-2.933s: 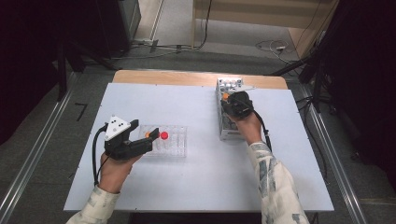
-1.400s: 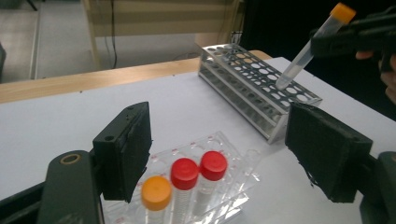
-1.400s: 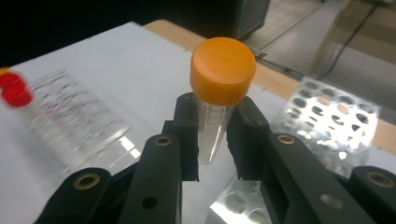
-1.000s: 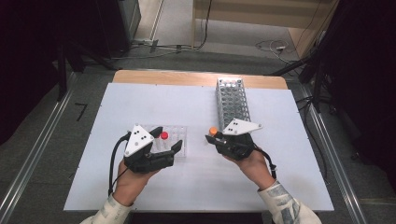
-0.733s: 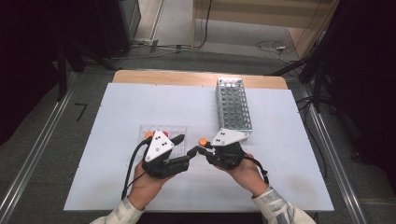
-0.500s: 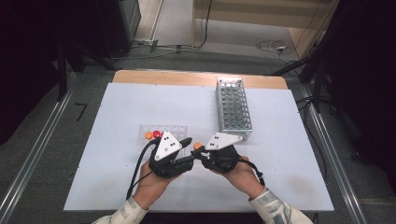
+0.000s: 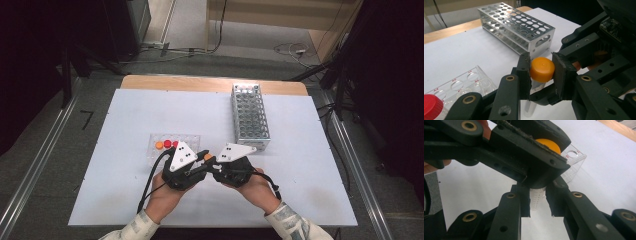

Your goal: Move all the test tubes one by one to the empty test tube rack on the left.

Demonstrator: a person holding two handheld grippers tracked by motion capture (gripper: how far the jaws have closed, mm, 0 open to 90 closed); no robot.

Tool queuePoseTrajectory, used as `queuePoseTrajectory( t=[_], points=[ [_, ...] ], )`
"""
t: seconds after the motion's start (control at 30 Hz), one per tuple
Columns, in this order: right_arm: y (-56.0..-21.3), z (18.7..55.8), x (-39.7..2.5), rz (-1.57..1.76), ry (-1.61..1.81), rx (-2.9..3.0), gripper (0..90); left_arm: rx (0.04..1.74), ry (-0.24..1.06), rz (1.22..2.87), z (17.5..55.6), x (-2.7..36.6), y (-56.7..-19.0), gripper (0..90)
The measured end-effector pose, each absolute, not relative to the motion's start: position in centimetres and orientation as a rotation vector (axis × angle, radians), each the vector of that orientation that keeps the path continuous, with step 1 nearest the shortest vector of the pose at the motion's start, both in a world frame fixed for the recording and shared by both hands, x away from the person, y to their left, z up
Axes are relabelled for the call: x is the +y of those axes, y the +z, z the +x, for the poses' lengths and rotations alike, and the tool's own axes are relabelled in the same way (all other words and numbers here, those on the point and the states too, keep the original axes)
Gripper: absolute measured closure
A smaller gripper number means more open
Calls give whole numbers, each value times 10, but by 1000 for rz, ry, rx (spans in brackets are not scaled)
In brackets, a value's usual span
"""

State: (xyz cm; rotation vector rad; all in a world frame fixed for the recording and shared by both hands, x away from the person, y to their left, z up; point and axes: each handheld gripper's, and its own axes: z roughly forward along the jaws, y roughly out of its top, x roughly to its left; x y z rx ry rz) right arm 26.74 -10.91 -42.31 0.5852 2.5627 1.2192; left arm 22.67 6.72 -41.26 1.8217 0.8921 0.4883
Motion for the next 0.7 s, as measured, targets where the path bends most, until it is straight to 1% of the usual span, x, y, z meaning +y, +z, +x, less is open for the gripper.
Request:
queuePoseTrajectory(
  t=[0.07, 0.13, 0.23, 0.37, 0.5, 0.7],
  points=[
    [-423, 267, -110, 580, 1228, 2564, 696, 892, 489, 1820, 226, 68, -412, 699],
    [-424, 266, -110, 574, 1239, 2567, 627, 892, 484, 1813, 225, 69, -411, 700],
    [-425, 267, -113, 573, 1251, 2574, 499, 891, 484, 1805, 224, 71, -409, 700],
    [-427, 269, -122, 610, 1261, 2569, 400, 894, 472, 1792, 220, 77, -405, 700],
    [-427, 271, -132, 666, 1271, 2557, 351, 900, 463, 1781, 215, 85, -400, 700],
    [-432, 271, -148, 720, 1246, 2531, 326, 912, 462, 1765, 204, 101, -392, 699]
  ],
)
